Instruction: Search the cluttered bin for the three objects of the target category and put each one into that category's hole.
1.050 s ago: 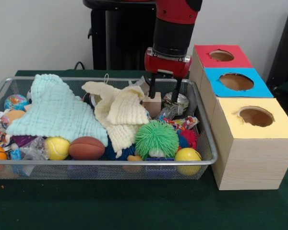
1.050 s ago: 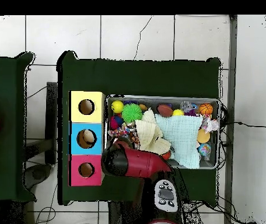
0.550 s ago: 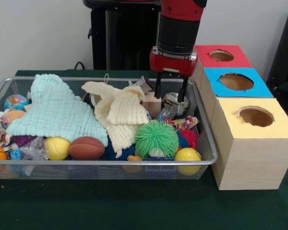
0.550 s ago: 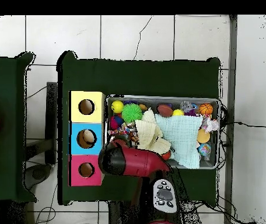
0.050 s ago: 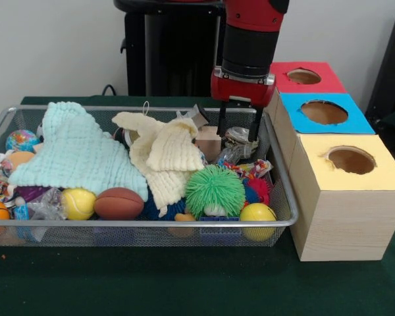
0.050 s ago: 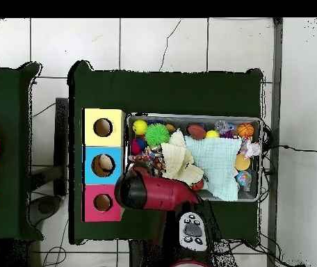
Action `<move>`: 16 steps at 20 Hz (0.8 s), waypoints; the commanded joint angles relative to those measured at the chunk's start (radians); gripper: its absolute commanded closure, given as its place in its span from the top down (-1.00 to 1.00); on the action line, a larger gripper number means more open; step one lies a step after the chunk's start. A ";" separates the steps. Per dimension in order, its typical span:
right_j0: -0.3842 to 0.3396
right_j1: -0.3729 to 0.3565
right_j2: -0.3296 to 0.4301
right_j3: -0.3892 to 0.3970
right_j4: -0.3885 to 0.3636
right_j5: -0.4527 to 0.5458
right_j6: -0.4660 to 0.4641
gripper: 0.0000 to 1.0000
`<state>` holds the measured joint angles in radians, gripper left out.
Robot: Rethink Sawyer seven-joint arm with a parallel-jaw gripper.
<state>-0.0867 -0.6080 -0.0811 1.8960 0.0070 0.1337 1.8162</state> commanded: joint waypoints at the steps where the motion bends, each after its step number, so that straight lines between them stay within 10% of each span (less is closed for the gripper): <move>1: 0.003 0.060 0.084 -0.033 0.058 0.026 0.181 1.00; 16: 0.026 0.108 0.077 -0.053 0.075 -0.019 0.192 1.00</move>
<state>-0.0638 -0.5447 -0.0781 1.8957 0.0246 0.1336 1.8162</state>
